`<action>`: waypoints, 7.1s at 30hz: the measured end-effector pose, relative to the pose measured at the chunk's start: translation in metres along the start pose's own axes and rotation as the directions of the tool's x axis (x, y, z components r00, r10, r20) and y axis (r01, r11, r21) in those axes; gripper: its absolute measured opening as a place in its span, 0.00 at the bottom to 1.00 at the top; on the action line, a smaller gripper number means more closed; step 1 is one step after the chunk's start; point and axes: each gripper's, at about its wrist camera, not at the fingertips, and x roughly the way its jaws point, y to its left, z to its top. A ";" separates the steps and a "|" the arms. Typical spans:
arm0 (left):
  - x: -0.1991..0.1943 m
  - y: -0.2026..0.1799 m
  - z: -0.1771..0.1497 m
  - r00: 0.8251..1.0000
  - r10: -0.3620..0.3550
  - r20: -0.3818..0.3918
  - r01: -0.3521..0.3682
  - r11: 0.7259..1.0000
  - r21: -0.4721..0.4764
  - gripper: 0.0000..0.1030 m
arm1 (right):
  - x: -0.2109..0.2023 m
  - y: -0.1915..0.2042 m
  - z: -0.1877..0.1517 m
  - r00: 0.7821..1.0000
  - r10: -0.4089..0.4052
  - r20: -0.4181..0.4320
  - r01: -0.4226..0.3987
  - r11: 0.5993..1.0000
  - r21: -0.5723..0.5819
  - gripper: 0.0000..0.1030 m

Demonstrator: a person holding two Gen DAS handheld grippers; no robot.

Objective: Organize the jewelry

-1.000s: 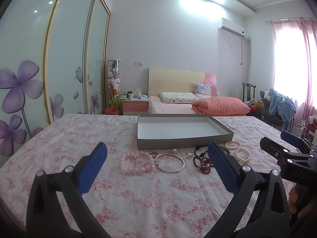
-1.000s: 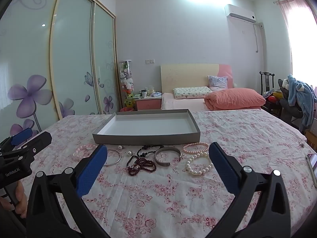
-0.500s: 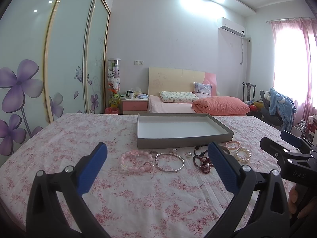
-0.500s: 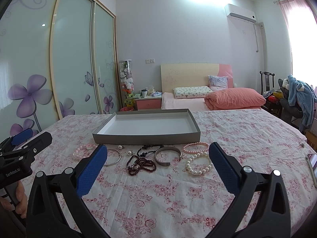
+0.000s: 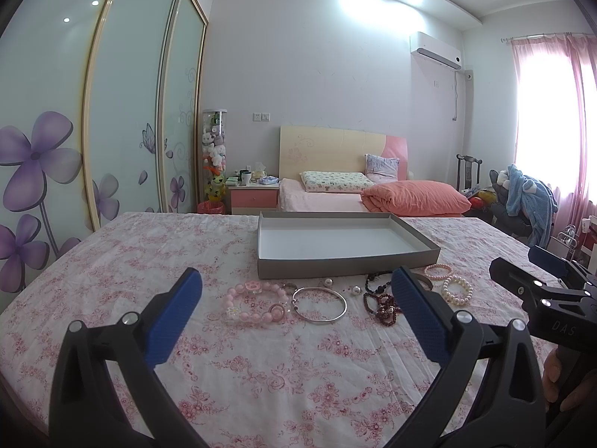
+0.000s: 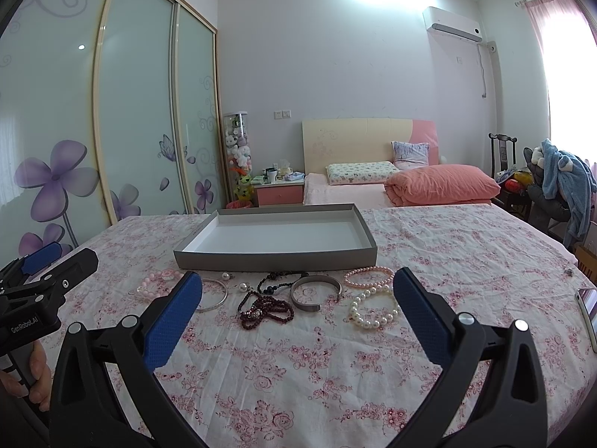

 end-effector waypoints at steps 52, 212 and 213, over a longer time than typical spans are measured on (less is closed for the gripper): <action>0.054 0.027 -0.005 0.977 0.071 -0.200 -0.070 0.997 0.011 0.96 | 0.050 -0.042 -0.007 0.975 -0.005 -0.224 0.031 0.993 0.113 0.98; 0.180 0.066 0.018 0.907 0.010 -0.422 -0.026 0.999 -0.032 0.62 | 0.198 -0.115 0.010 0.857 -0.116 -0.501 0.155 0.987 0.036 0.29; 0.180 0.066 0.017 0.905 0.011 -0.425 -0.027 0.999 -0.032 0.63 | 0.200 -0.115 0.007 0.851 -0.117 -0.512 0.157 0.987 0.035 0.28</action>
